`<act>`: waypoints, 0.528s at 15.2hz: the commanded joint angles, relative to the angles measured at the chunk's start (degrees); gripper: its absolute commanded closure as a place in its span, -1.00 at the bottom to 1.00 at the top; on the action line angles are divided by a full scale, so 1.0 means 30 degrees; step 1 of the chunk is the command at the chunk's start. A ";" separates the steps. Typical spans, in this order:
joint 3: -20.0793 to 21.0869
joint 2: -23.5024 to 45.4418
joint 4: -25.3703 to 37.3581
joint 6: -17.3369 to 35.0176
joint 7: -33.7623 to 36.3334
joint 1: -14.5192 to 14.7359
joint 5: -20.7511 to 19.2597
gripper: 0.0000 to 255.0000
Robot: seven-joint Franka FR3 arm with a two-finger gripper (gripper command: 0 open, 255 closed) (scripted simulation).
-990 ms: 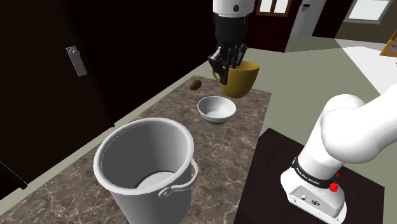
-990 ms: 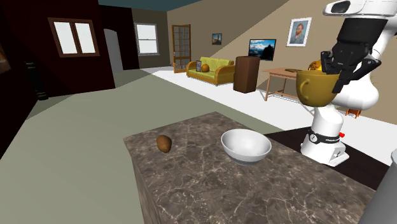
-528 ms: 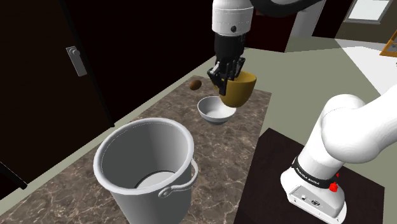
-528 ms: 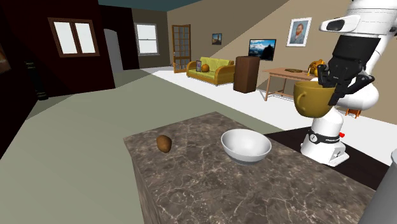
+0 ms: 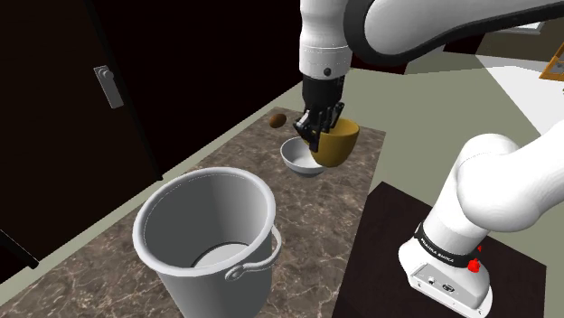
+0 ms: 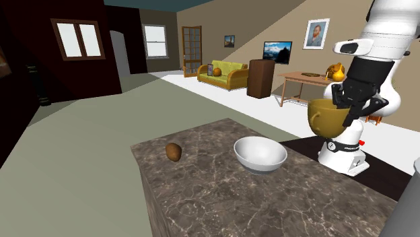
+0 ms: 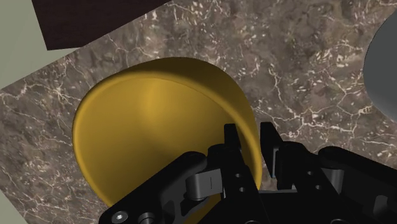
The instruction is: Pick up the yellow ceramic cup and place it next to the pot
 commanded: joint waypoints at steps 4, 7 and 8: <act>0.0180 0.0138 -0.1138 0.1291 0.0079 0.0048 0.0107 1.00; 0.0314 0.0290 -0.1806 0.2106 0.0149 0.0075 0.0177 1.00; 0.0360 0.0351 -0.2022 0.2382 0.0173 0.0083 0.0200 1.00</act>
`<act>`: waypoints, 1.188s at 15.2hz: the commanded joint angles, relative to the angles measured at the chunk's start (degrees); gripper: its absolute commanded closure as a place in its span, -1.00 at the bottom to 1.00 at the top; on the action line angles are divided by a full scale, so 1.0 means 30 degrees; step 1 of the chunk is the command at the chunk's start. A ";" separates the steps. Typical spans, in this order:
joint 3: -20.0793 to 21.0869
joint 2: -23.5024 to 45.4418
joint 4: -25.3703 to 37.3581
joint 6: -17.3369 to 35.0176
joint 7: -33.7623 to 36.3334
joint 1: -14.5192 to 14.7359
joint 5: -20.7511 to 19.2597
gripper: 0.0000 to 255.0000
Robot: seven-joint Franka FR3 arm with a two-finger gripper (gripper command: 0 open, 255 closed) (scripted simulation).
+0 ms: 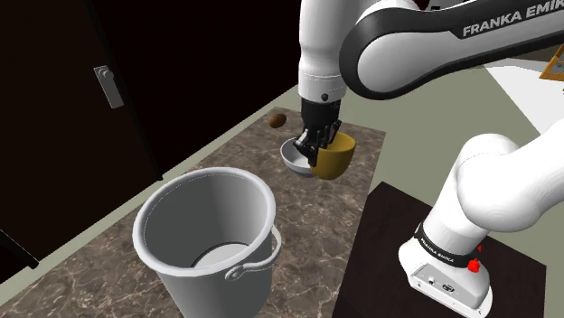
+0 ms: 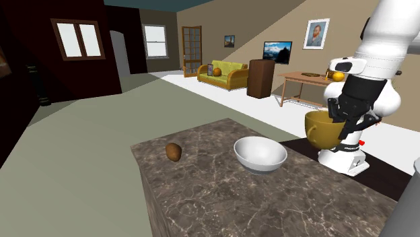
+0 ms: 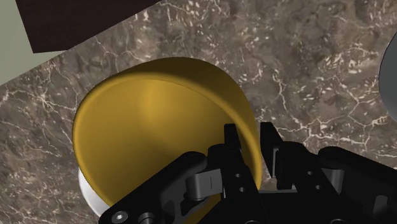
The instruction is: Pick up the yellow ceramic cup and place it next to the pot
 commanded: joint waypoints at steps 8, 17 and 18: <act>0.0464 0.0836 -0.1775 0.2617 0.0253 0.0010 0.0158 1.00; 0.1017 0.2152 -0.3287 0.5419 0.0608 -0.0082 0.0215 1.00; 0.1085 0.2335 -0.3434 0.5746 0.0656 -0.0105 0.0208 1.00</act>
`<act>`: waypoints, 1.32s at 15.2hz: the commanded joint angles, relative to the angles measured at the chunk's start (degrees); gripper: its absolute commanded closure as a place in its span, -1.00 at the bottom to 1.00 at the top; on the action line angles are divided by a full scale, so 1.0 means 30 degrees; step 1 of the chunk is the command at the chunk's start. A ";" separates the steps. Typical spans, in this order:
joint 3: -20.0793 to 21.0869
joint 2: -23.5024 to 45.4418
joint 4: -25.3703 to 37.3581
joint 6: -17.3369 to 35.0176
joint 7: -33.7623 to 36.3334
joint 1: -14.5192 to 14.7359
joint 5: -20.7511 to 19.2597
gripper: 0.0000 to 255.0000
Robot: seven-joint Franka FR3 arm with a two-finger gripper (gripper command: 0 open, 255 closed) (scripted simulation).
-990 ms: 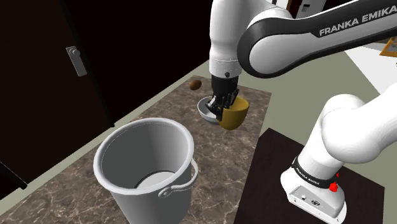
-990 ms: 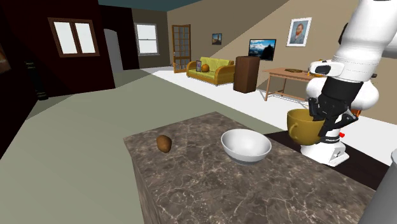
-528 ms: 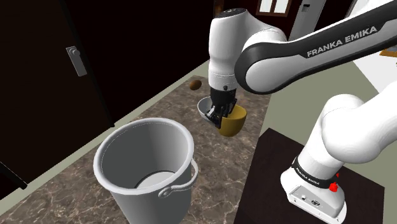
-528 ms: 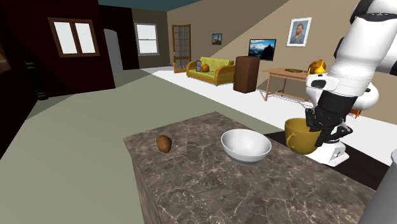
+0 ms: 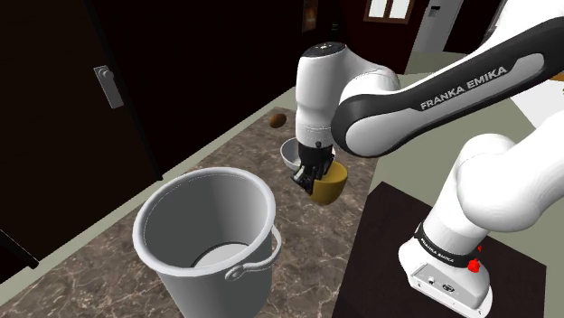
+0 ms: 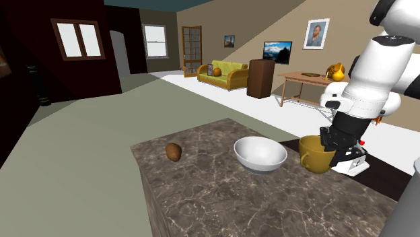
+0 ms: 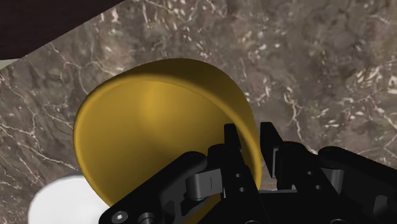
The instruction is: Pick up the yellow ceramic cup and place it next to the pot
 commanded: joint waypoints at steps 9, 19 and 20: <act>0.0498 0.1488 -0.0853 0.2336 0.0387 -0.0249 -0.0159 1.00; 0.0499 0.1490 -0.0850 0.2334 0.0387 -0.0249 -0.0159 -1.00; 0.0361 0.0957 -0.0518 0.1479 0.0289 -0.0128 -0.0065 -1.00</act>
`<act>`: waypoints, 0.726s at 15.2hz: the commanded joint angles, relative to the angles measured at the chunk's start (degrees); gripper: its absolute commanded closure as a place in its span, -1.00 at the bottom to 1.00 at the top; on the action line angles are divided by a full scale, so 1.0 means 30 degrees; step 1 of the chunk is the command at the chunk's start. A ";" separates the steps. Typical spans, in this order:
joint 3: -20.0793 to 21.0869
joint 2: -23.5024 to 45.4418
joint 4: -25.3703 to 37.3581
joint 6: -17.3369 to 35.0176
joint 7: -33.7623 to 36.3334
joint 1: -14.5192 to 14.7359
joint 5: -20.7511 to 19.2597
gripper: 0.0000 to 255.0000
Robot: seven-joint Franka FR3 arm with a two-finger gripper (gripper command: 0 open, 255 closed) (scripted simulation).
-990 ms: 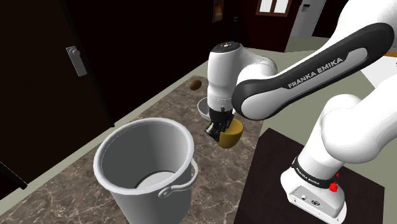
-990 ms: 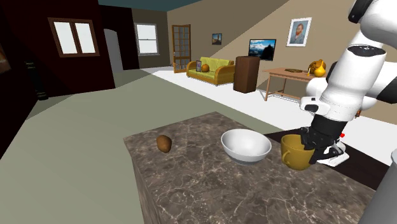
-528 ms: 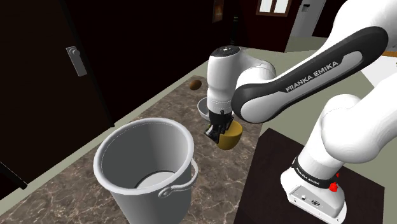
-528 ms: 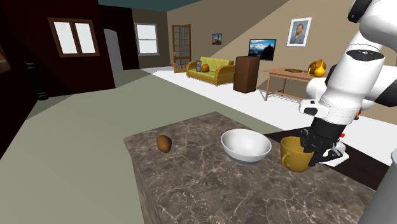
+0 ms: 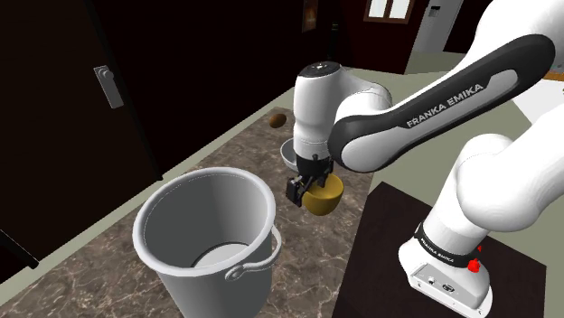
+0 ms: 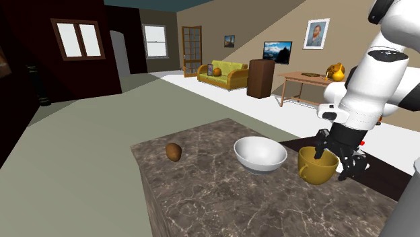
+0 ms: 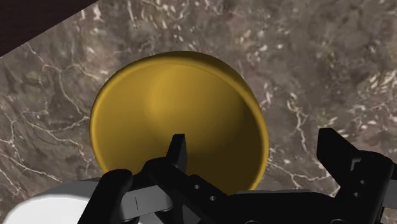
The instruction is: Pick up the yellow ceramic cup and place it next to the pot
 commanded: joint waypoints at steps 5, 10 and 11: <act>-0.0456 -0.1629 0.1191 -0.2806 -0.0276 0.0333 0.0203 -1.00; -0.0455 -0.1624 0.1194 -0.2804 -0.0274 0.0331 0.0201 -1.00; -0.0454 -0.1624 0.1194 -0.2804 -0.0274 0.0331 0.0201 -1.00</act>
